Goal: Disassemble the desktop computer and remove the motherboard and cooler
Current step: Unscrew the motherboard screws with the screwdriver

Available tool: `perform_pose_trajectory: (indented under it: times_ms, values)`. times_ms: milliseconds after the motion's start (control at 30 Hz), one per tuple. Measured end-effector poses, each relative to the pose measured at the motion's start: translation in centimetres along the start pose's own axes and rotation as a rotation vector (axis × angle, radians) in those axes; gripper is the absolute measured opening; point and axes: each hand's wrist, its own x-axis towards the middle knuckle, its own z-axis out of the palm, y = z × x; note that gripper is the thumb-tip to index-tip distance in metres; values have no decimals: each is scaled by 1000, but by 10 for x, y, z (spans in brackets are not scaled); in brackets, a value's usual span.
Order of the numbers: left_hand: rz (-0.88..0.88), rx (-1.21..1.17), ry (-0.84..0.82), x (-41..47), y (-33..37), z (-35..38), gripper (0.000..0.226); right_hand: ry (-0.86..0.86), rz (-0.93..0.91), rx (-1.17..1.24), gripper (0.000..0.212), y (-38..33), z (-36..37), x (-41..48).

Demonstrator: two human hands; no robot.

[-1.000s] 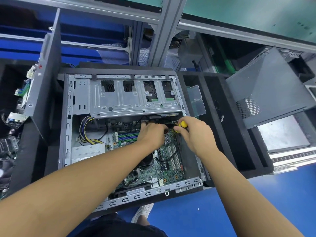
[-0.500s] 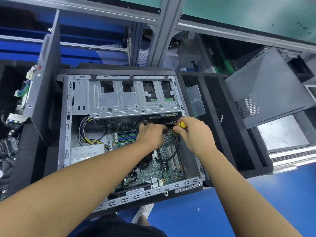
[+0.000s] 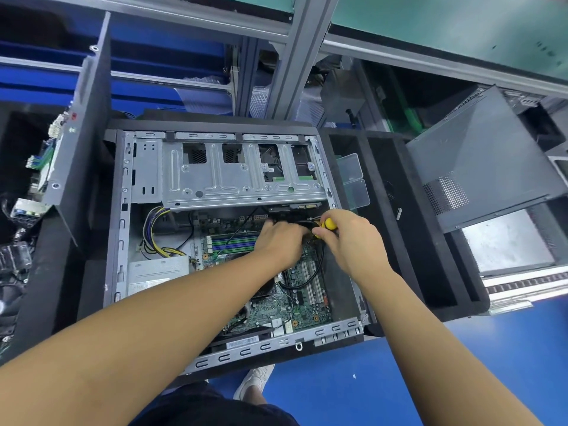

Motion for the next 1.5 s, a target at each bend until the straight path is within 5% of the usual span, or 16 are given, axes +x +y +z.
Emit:
perform_pose_trajectory:
  times_ms: [167,333,800,1333,1400,1500]
  values:
    - [2,-133,-40,6,0,-1,42,-13,34,-100,34,-7,-1,5]
    - [99,-432,-55,10,-3,-7,14,-66,36,-255,32,-14,0,9]
    - [154,-332,-52,25,-1,-7,14,-31,126,-171,32,-21,-11,13]
    - [187,-317,-111,33,-20,-2,13,-219,-63,-212,18,-27,-24,22]
    - [194,-310,-99,34,-21,1,22,-190,-22,-139,17,-29,-24,22]
    - [190,-324,-106,35,-21,1,5,-82,125,-152,35,-30,-22,21]
